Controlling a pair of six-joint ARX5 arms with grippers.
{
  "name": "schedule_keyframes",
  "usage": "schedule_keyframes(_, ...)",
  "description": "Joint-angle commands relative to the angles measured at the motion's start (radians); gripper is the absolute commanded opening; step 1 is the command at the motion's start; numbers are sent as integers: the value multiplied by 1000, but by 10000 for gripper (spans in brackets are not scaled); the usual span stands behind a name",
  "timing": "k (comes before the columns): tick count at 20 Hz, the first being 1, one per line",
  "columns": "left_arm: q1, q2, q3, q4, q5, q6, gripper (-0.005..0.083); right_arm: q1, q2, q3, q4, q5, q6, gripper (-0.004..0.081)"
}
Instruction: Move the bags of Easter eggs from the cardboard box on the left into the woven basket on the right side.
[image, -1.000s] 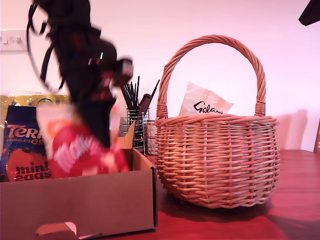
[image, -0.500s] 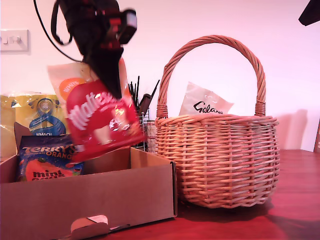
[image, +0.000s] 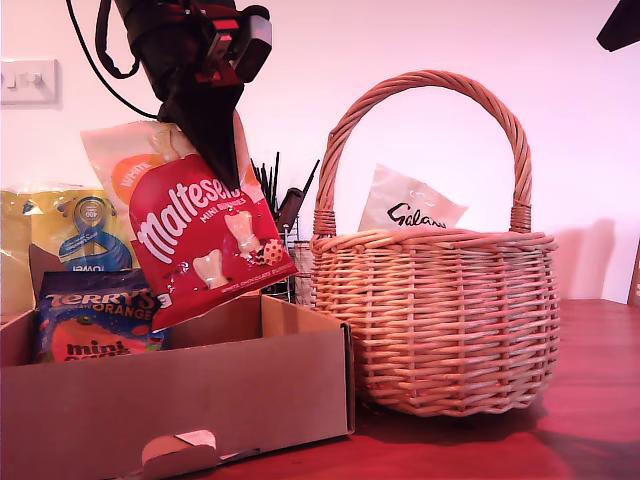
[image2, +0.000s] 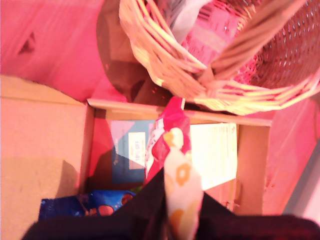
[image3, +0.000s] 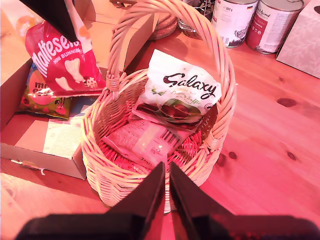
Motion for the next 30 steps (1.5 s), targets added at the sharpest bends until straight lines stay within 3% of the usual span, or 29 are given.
schedule_keyframes(1,-3,-47,0,-1,39,5,-21,5,-1,17,8,-5,0,-13)
schedule_keyframes(11,-3,-107,0,-3,121,4,-21,5,-1,17,9,-9,1,-13)
schedule_keyframes(19,-3,-143,0,-4,117,-4,-22,5,-1,17,8,-73,5,-13)
schedule_keyframes(30,-16,-210,0,-6,105,-23,-22,14,-1,17,1,-87,5,-13)
